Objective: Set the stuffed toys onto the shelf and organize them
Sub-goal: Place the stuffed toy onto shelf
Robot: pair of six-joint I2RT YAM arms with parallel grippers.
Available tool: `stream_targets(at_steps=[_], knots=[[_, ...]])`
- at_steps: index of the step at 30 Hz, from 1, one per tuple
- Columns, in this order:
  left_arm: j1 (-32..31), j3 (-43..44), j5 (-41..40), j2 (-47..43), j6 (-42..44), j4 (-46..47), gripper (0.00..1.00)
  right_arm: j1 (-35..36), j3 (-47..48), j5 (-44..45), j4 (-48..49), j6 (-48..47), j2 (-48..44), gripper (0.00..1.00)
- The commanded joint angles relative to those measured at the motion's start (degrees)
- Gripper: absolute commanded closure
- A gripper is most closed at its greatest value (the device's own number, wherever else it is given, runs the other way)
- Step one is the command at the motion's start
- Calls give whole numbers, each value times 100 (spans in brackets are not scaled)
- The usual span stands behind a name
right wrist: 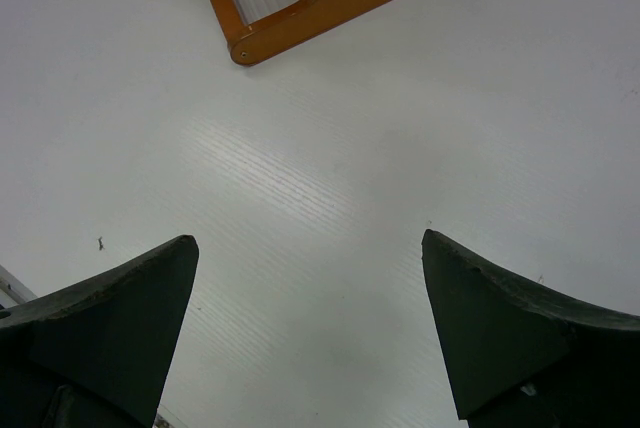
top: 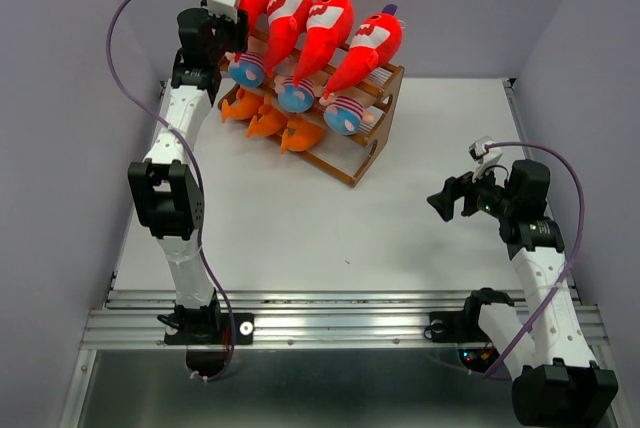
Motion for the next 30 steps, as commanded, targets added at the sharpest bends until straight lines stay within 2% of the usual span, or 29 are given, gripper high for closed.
stream_targets(at_steps=[1, 6, 12, 18, 21, 24, 29, 30], knots=[[-76, -92, -77, -525, 126, 316, 39, -41, -24, -83, 333, -32, -87, 2], [-146, -118, -121, -578, 179, 281, 37, -41, -32, -83, 324, -32, -96, 2], [-190, -153, -200, -692, 171, 272, 28, -41, -24, -91, 324, -32, -122, 2], [-190, -179, -191, -807, 109, 246, 24, -41, -32, -91, 324, -40, -131, 2], [-190, -215, -147, -886, 162, 202, 17, -41, -32, -91, 324, -40, -131, 2], [-190, -250, -138, -974, 144, 167, 16, -41, -32, -83, 324, -40, -131, 2], [-190, -408, -200, -1360, -109, 122, 11, -41, -32, -65, 333, -49, -131, 2], [-190, -486, -200, -1448, -163, 184, 2, -41, -24, -56, 333, -49, -140, 2]])
